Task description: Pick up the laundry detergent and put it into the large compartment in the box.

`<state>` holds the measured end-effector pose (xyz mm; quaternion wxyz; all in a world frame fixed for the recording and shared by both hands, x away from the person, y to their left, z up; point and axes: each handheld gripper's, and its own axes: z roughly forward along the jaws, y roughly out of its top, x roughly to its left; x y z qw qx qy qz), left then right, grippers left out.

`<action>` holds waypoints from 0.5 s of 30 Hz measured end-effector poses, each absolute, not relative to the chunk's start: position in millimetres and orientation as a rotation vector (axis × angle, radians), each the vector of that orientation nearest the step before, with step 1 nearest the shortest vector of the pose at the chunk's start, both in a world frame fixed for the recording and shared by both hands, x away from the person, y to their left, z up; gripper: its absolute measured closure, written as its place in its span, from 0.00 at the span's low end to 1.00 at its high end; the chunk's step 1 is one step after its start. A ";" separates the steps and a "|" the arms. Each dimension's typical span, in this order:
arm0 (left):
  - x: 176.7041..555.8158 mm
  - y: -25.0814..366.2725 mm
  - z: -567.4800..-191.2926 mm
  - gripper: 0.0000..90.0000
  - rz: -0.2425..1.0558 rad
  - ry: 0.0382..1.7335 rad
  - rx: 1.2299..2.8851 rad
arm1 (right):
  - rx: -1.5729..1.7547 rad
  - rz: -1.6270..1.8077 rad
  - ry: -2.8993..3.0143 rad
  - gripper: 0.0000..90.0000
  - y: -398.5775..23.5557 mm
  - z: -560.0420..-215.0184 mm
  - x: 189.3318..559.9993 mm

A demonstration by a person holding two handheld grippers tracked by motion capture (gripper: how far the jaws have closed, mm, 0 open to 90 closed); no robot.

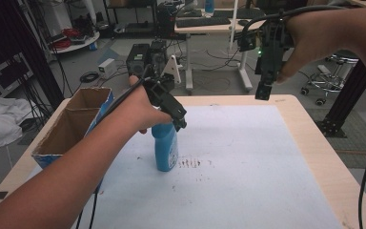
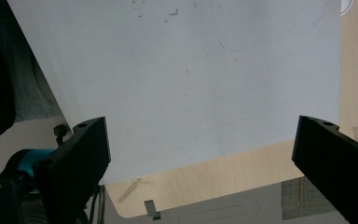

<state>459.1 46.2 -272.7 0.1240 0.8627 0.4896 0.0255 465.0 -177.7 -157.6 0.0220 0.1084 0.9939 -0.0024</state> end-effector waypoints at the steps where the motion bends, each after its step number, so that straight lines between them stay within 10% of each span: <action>1: 460.2 46.5 -274.1 0.02 0.083 1.430 2.513 | 0.311 0.002 3.083 0.04 -177.7 -158.5 466.2; 15: 469.7 41.1 -288.1 0.02 0.106 1.486 2.523 | 0.334 0.000 3.086 0.04 -179.1 -161.8 468.0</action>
